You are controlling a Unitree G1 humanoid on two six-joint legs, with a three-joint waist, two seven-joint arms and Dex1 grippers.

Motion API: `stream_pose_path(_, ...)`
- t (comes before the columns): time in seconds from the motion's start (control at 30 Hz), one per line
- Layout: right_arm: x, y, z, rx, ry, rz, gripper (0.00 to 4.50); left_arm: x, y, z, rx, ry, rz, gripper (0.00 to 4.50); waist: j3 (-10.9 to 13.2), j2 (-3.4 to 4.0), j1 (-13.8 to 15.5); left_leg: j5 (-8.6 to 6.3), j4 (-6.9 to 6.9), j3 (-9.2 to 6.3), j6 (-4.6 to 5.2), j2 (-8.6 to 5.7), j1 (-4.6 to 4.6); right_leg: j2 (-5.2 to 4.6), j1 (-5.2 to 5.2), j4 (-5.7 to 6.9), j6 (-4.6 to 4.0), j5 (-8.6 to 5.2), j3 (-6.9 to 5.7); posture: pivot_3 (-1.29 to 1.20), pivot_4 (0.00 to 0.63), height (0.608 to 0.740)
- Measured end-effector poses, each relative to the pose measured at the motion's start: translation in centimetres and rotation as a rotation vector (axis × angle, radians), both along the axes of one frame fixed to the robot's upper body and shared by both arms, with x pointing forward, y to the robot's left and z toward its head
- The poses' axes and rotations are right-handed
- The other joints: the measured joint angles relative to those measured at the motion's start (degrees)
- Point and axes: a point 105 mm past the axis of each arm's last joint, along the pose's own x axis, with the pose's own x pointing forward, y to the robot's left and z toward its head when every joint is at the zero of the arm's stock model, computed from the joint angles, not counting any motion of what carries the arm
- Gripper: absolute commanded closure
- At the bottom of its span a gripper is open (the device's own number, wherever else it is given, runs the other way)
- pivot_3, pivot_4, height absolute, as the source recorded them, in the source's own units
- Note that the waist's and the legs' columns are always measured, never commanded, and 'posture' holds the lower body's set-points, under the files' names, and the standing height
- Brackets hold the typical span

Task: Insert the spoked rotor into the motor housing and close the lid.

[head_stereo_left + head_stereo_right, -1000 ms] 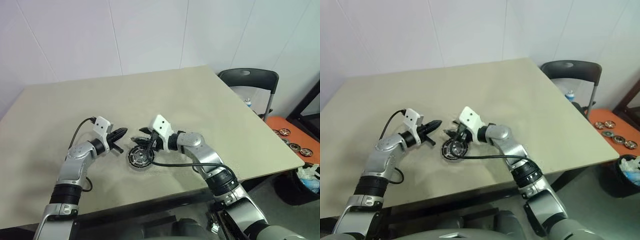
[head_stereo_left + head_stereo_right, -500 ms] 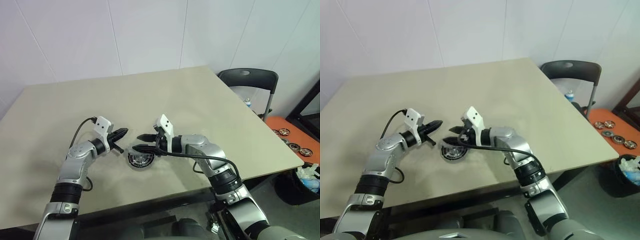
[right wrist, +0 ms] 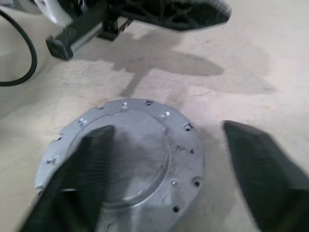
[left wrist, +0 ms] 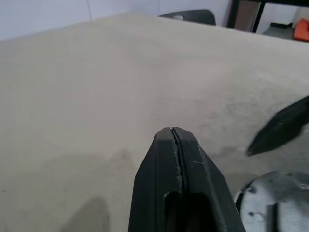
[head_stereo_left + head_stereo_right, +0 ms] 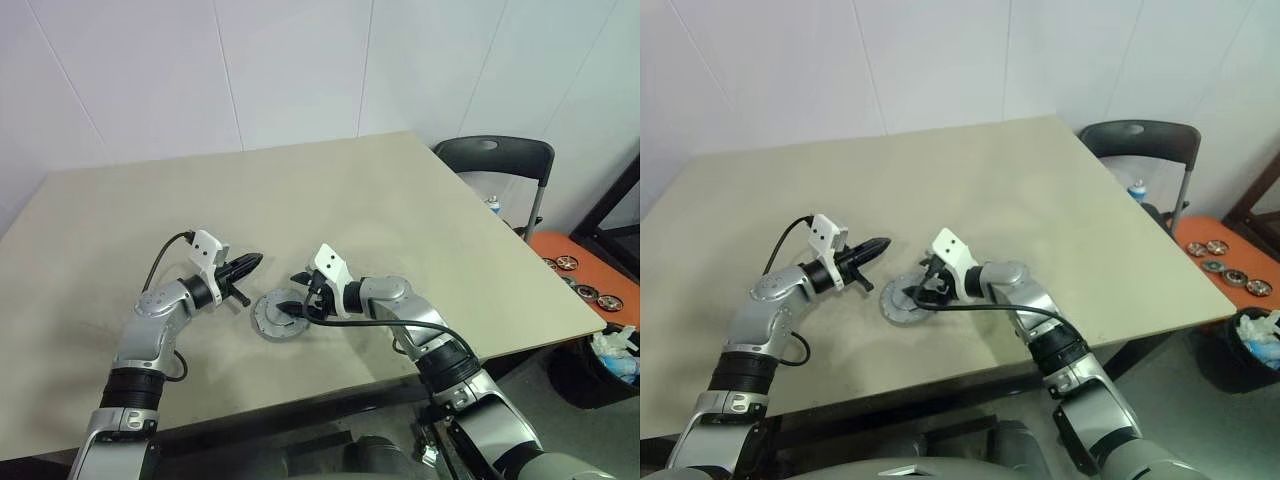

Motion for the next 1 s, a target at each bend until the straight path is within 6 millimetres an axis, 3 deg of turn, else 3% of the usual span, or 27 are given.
stream_pose_path(0.3, -1.5, 0.7, -0.2, 0.013, 0.052, 0.096, 0.02, -0.1, 1.2, -0.1, 0.012, 0.003, 0.035, 4.50, -0.01, -0.02, 0.25, 0.00, 0.12, 0.00, 0.00, -0.03, 0.01, -0.01, 0.04, 0.08, 0.00, 0.00, -0.02, 0.00, 0.000, 0.740)
stream_pose_path(0.4, -0.9, 0.8, -0.6, -0.036, 0.001, 0.064, 0.64, -0.1, 1.2, -0.1, 0.015, 0.000, 0.041, 4.50, -0.01, -0.02, 0.22, 0.01, 0.11, 0.00, -0.01, -0.02, 0.02, -0.01, 0.03, 0.09, 0.00, 0.00, -0.02, 0.00, 0.000, 0.740)
stream_pose_path(0.47, -1.0, 1.2, -0.7, -0.048, -0.018, 0.070, 1.29, -0.1, 1.2, -0.1, 0.016, -0.007, 0.041, 4.50, -0.02, -0.02, 0.17, 0.01, 0.12, 0.00, -0.01, -0.02, 0.03, 0.00, 0.03, 0.12, 0.00, 0.00, -0.02, 0.00, 0.000, 0.740)
stream_pose_path(0.53, -1.0, 1.3, -0.6, -0.052, -0.026, 0.070, 1.49, -0.3, 1.2, 0.1, 0.018, -0.015, 0.031, 4.50, -0.02, -0.03, 0.19, 0.02, 0.13, 0.00, -0.03, -0.02, 0.04, -0.01, 0.03, 0.15, -0.01, 0.00, -0.01, 0.00, 0.000, 0.740)
stream_pose_path(0.63, -0.9, 1.4, -0.7, -0.052, -0.027, 0.071, 1.49, -1.7, 0.9, 0.1, -0.003, -0.004, -0.030, 4.50, -0.02, -0.03, 0.13, 0.02, 0.14, 0.01, -0.04, -0.02, 0.06, -0.01, 0.03, 0.20, -0.01, 0.00, 0.00, 0.00, 0.000, 0.740)
stream_pose_path(0.73, -0.9, 1.5, -0.7, -0.052, -0.025, 0.073, 1.49, -4.3, 1.1, -0.4, -0.029, 0.047, -0.121, 4.50, -0.02, -0.03, -0.07, 0.02, 0.14, 0.06, -0.04, 0.00, 0.11, 0.01, 0.03, 0.30, -0.02, -0.01, 0.04, 0.00, 0.000, 0.740)
stream_pose_path(1.0, -0.8, 1.5, -0.6, -0.034, -0.016, 0.067, 1.49, -9.0, 4.1, -2.2, 0.029, 0.191, -0.212, 4.50, 0.00, -0.02, 0.18, 0.03, 0.23, 0.13, -0.04, -0.01, 0.20, 0.08, 0.07, 0.46, -0.07, -0.07, 0.00, 0.00, 0.000, 0.740)
